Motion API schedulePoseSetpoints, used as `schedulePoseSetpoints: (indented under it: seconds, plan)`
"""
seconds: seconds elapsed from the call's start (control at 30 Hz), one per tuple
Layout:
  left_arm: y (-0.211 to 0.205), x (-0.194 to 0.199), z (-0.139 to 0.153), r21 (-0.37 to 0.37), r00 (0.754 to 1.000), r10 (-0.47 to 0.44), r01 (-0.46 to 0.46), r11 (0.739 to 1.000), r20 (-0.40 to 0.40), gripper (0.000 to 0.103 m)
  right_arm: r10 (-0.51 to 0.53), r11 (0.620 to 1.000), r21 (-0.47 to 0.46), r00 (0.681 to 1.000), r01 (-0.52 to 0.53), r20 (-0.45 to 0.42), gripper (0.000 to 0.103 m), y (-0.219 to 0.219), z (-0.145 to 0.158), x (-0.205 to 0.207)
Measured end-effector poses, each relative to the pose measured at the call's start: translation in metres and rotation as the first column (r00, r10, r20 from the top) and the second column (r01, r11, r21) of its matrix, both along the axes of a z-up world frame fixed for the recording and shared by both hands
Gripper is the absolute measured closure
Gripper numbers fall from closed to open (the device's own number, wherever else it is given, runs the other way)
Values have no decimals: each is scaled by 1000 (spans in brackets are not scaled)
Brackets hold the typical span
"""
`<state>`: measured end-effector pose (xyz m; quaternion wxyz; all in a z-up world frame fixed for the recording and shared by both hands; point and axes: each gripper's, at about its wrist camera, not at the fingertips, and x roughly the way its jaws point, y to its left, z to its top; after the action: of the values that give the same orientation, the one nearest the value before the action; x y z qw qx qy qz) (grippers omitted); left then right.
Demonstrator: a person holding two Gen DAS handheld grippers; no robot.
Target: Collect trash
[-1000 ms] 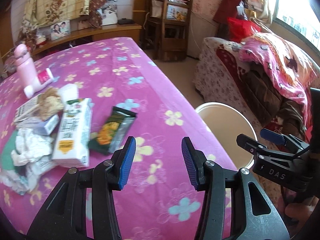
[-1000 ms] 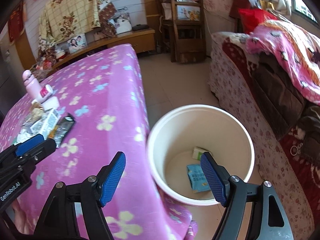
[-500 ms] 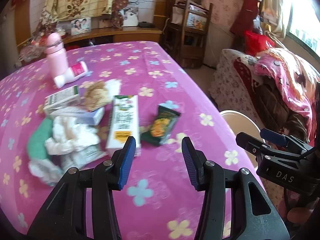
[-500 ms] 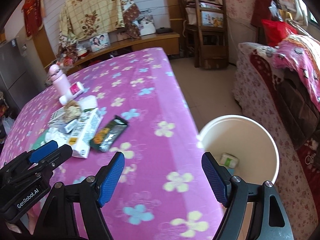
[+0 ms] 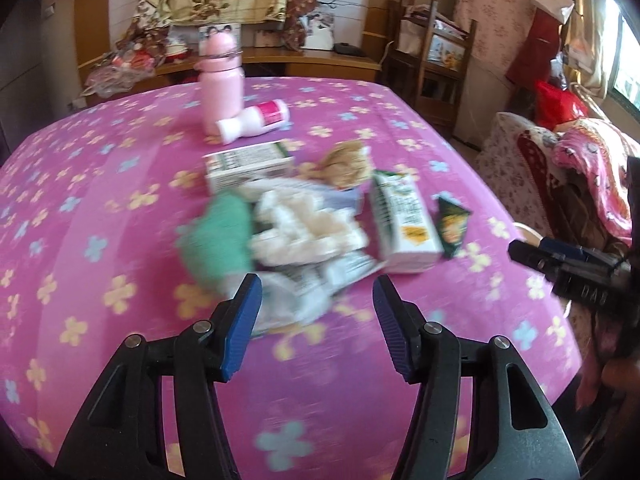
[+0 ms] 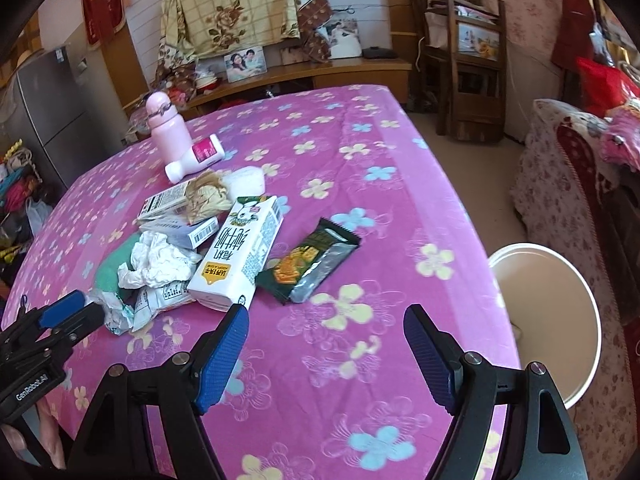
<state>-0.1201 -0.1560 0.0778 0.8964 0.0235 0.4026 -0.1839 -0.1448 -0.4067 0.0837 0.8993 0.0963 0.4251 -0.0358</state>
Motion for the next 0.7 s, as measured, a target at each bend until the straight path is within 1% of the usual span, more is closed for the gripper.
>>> schedulePoseSetpoints:
  seconds: [0.13,0.2,0.3,0.47,0.6,0.63,0.67,0.7]
  plan:
    - [21,1,-10,14,1000,2,-2,1000,-2,47,-11,1000,6,1000,11,-28,25,1,-12,17]
    - [26,3,-16,11,1000,-5,5,1000,-16,47,-30,999,17,998,31,-51,25,-2,-19,29]
    - [30,8,-24,-6,999,9,-9,1000,-31,47,-46,998,43,995,50,-89,25,-6,-31,48]
    - [29,25,-36,-23,998,34,-35,999,-58,47,-66,994,82,991,76,-112,25,-10,-44,70]
    - [25,37,-45,-31,997,32,-34,999,-65,47,-73,991,100,989,86,-129,25,-11,-52,83]
    - [25,39,-47,-44,997,27,-30,999,-71,48,-70,991,102,988,84,-135,25,-10,-55,86]
    - [25,40,-47,-55,997,24,-28,998,-74,52,-70,992,96,989,83,-131,25,-9,-56,88]
    - [27,40,-47,-67,997,25,-30,997,-75,56,-67,993,87,991,77,-117,28,-8,-55,88]
